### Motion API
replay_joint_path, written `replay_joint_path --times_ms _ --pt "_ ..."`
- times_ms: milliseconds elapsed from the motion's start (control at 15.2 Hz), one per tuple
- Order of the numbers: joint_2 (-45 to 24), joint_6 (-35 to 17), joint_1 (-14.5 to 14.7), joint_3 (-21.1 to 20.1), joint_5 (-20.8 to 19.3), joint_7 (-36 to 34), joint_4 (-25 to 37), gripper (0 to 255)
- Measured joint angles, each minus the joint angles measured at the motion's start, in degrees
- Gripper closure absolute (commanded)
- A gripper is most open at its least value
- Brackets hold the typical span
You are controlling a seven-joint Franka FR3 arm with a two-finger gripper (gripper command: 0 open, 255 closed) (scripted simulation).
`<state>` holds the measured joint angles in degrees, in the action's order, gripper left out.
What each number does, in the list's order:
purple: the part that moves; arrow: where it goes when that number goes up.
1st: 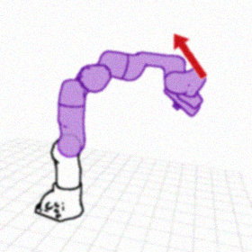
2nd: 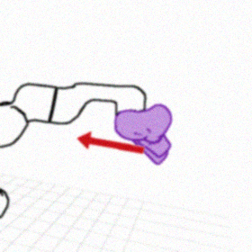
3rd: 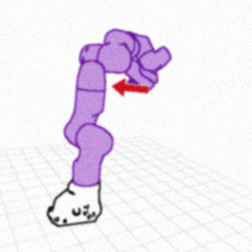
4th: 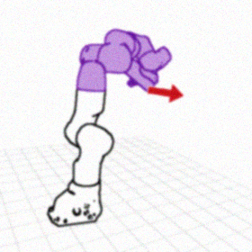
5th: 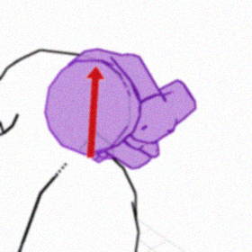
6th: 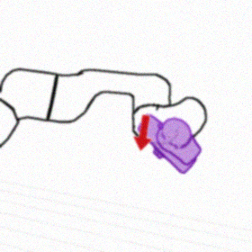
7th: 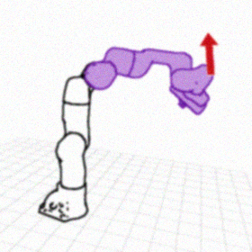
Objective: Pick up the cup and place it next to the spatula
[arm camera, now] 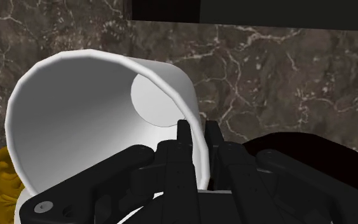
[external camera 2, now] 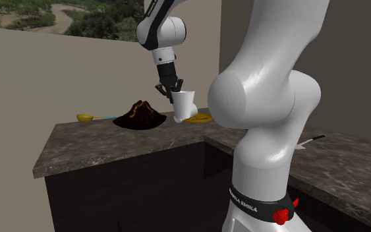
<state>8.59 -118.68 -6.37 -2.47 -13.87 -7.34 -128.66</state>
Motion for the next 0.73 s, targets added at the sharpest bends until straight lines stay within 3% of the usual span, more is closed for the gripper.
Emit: replay_joint_path --times_ms 726 --pt "2.32 8.46 0.16 -0.04 1.03 2.08 6.36 255"
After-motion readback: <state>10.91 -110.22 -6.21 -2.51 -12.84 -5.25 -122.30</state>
